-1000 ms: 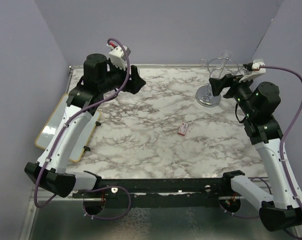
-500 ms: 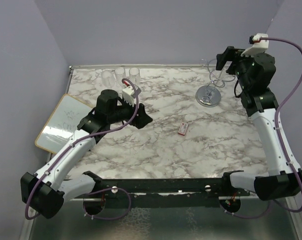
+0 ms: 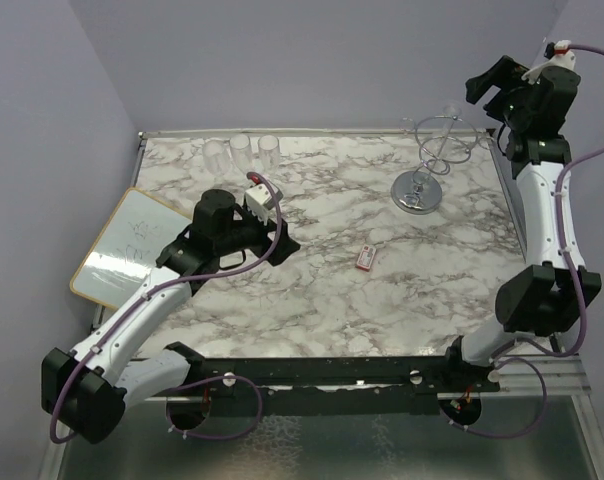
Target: Take the wine glass off the wine glass rack
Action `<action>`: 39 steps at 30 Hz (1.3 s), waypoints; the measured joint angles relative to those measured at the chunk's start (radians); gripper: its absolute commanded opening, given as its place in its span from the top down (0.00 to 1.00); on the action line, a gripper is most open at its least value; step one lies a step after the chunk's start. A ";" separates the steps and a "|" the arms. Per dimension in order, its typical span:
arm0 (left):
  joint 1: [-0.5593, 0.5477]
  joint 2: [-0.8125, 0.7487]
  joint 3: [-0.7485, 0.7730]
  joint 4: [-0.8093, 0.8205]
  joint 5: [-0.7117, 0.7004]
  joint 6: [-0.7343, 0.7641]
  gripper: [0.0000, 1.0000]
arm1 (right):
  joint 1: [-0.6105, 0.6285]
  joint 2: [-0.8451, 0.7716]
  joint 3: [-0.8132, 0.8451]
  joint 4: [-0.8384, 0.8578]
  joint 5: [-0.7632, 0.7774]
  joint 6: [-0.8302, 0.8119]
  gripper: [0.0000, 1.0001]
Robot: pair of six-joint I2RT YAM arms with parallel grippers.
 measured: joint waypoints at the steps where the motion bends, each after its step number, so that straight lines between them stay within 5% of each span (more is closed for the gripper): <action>1: 0.000 0.001 -0.012 0.004 0.000 0.004 0.24 | -0.003 0.026 0.014 0.000 -0.008 0.015 0.12; 13: 0.000 0.010 -0.035 0.017 0.000 0.028 0.24 | -0.052 0.215 0.082 0.013 -0.043 0.183 0.11; 25: 0.000 0.039 -0.035 0.019 0.000 0.039 0.24 | -0.053 0.418 0.257 -0.027 -0.036 0.240 0.40; 39: 0.000 0.060 -0.035 0.025 0.001 0.043 0.25 | -0.053 0.556 0.494 -0.160 -0.022 0.176 0.47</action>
